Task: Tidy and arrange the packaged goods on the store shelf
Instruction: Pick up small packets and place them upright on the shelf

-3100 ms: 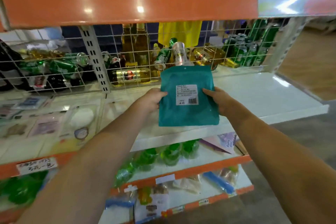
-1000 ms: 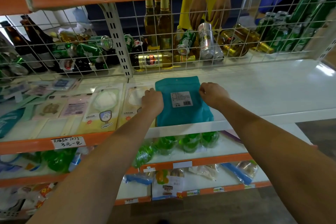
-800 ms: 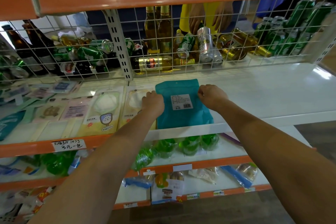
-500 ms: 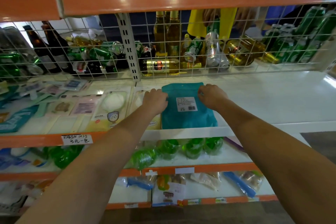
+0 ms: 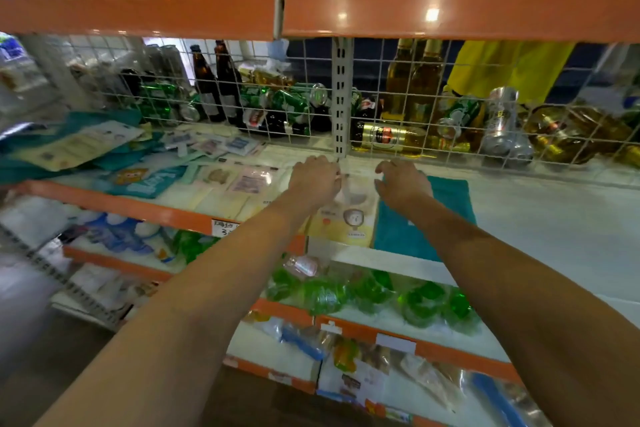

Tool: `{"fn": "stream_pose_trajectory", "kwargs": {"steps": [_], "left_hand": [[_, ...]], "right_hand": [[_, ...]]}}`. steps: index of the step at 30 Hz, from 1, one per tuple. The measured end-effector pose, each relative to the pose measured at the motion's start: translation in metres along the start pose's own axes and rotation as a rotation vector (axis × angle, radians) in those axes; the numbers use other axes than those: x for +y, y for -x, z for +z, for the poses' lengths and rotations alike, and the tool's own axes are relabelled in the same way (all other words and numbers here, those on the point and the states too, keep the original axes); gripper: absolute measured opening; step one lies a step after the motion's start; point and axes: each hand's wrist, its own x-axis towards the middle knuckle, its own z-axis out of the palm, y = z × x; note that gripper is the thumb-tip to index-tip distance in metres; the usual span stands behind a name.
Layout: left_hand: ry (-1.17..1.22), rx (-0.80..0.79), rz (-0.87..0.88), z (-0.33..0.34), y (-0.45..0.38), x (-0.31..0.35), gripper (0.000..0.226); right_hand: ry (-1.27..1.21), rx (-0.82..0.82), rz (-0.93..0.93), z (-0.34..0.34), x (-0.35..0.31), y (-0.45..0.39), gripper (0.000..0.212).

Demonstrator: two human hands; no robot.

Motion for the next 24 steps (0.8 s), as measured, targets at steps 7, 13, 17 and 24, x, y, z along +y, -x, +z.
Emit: {"fn": "stream_pose_trajectory", "kwargs": {"steps": [7,13,17,24], "left_hand": [[-0.012,0.02,-0.083,-0.007,0.024,-0.083,0.038],[-0.01,0.003,-0.112,-0.001,0.044,-0.164,0.037],[-0.033,-0.019,-0.117,-0.002,0.054,-0.217,0.037],[-0.067,-0.095,-0.17,0.007,0.064,-0.288,0.039]], "right_hand": [[-0.033,-0.019,-0.119,0.014,-0.086,-0.021,0.037],[-0.013,-0.04,-0.169,0.028,-0.169,-0.039,0.037],[-0.028,-0.012,-0.198,0.036,-0.223,-0.049,0.039],[-0.012,-0.093,-0.223,0.062,-0.297,-0.062,0.039]]}}
